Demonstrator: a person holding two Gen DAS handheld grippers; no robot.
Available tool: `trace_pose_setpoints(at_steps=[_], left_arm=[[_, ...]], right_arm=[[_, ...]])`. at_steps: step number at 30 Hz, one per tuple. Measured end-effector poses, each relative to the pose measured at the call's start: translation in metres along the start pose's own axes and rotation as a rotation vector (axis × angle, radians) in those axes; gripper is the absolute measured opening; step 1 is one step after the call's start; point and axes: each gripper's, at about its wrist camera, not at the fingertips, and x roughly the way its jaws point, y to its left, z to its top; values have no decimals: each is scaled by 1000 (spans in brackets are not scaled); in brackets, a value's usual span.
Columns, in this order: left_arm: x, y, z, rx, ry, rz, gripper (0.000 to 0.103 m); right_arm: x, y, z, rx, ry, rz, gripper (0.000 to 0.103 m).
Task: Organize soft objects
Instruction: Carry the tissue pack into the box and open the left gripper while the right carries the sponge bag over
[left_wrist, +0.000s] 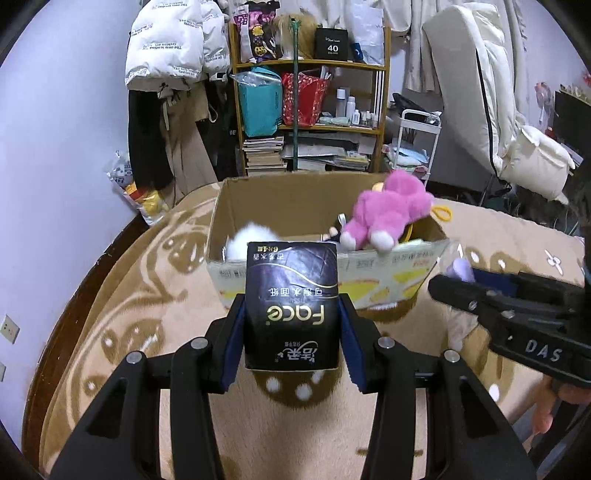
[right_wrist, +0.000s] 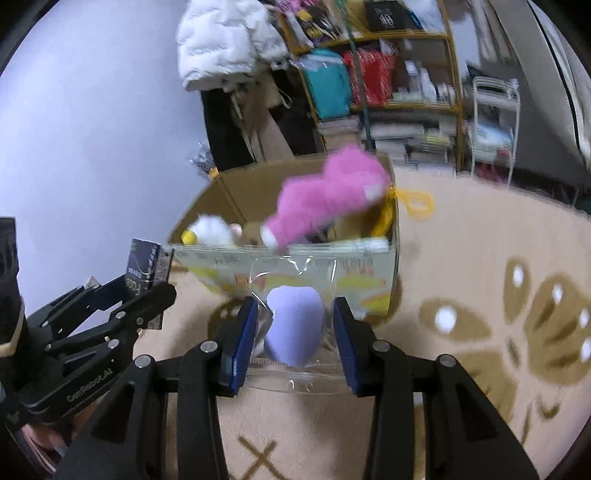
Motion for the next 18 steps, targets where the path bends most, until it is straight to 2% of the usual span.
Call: trace_pose_setpoints(at_steps=[9, 16, 18], left_arm=[[-5, 1, 44, 36, -68, 37, 45], [10, 12, 82, 55, -107, 77, 45], [18, 17, 89, 49, -101, 63, 46]], right_arm=[[-8, 16, 52, -86, -86, -8, 44], [11, 13, 86, -64, -126, -12, 45], [17, 10, 93, -61, -132, -20, 45]])
